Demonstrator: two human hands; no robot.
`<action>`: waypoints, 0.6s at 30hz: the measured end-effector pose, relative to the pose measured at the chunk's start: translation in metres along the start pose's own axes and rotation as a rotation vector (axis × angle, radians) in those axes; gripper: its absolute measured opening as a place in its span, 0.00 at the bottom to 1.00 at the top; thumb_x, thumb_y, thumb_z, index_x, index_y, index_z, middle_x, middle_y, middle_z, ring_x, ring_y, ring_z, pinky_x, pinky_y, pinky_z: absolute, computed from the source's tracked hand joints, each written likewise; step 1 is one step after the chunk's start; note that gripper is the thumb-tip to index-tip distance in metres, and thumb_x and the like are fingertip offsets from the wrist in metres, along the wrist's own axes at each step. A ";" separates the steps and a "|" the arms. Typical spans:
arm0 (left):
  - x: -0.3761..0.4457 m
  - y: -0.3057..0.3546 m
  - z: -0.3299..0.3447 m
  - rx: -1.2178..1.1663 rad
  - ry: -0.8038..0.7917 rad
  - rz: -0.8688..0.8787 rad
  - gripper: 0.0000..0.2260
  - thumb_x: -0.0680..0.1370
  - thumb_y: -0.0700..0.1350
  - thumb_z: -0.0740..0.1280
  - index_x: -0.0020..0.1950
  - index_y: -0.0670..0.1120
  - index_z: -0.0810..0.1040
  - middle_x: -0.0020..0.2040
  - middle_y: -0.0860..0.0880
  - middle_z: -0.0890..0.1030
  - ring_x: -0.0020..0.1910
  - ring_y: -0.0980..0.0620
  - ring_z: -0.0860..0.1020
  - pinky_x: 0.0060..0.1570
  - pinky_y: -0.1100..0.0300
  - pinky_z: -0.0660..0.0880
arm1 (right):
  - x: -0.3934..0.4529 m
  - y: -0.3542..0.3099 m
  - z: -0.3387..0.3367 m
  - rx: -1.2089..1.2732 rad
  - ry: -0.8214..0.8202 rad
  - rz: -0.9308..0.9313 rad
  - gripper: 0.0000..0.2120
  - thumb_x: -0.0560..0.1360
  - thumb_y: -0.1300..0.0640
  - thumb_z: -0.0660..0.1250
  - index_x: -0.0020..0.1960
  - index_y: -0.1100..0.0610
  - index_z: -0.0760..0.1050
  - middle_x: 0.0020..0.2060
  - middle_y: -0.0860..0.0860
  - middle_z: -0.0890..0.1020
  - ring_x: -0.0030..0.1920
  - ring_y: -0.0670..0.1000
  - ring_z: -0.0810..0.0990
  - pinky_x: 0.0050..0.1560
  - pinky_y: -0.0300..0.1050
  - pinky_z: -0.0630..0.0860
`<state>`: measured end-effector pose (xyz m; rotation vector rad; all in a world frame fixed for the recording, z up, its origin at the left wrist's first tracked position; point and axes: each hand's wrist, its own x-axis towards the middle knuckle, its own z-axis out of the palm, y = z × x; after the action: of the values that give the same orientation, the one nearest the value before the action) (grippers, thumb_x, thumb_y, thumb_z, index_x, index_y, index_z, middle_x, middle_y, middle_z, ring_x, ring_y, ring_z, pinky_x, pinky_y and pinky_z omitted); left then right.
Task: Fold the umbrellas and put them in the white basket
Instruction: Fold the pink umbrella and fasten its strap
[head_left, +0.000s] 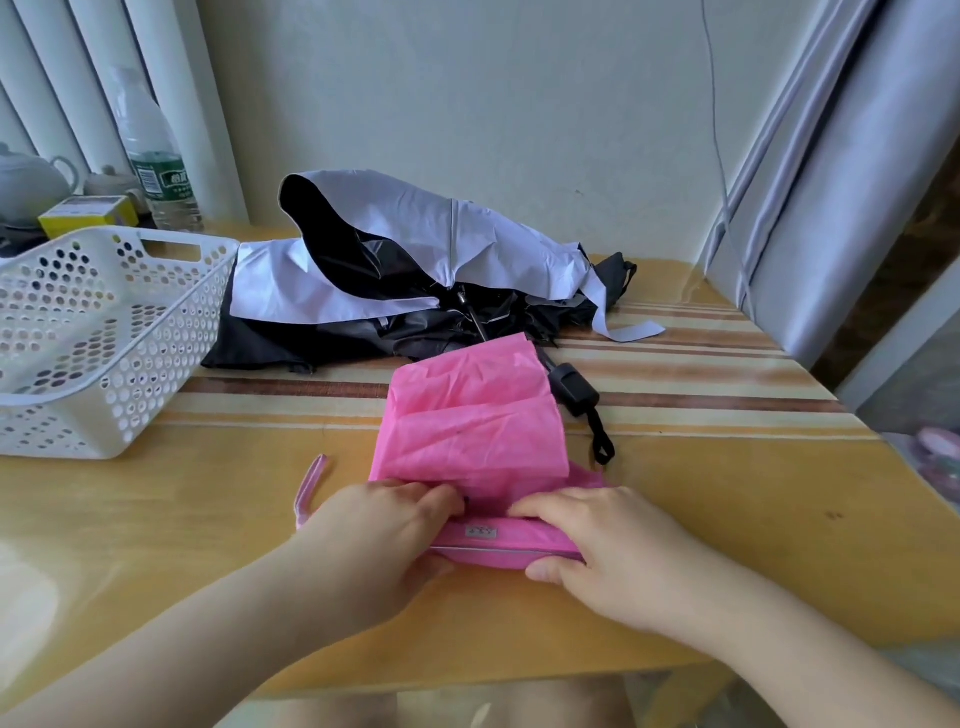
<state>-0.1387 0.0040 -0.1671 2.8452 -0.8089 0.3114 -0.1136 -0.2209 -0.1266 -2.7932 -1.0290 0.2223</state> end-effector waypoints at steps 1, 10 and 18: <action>-0.003 0.003 0.001 0.005 0.008 -0.002 0.13 0.66 0.57 0.62 0.47 0.53 0.75 0.34 0.58 0.80 0.29 0.56 0.79 0.22 0.66 0.72 | -0.001 0.001 -0.002 0.035 -0.009 -0.003 0.20 0.77 0.44 0.65 0.67 0.41 0.66 0.61 0.39 0.76 0.57 0.43 0.73 0.55 0.37 0.66; -0.012 0.018 0.012 -0.015 0.049 -0.025 0.10 0.70 0.55 0.58 0.47 0.53 0.70 0.36 0.56 0.78 0.33 0.54 0.79 0.31 0.66 0.75 | -0.016 -0.009 0.000 -0.027 -0.003 -0.051 0.22 0.78 0.41 0.59 0.70 0.43 0.63 0.67 0.40 0.70 0.67 0.42 0.66 0.65 0.40 0.67; -0.009 0.009 0.007 0.017 -0.099 -0.058 0.19 0.77 0.60 0.53 0.53 0.53 0.80 0.48 0.54 0.85 0.47 0.54 0.84 0.46 0.62 0.80 | 0.050 0.009 -0.020 -0.134 0.006 -0.151 0.22 0.83 0.47 0.52 0.76 0.40 0.57 0.77 0.40 0.53 0.78 0.47 0.48 0.77 0.53 0.46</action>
<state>-0.1501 -0.0005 -0.1750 2.9134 -0.7436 0.1714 -0.0669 -0.1969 -0.1135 -2.8122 -1.2917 0.1300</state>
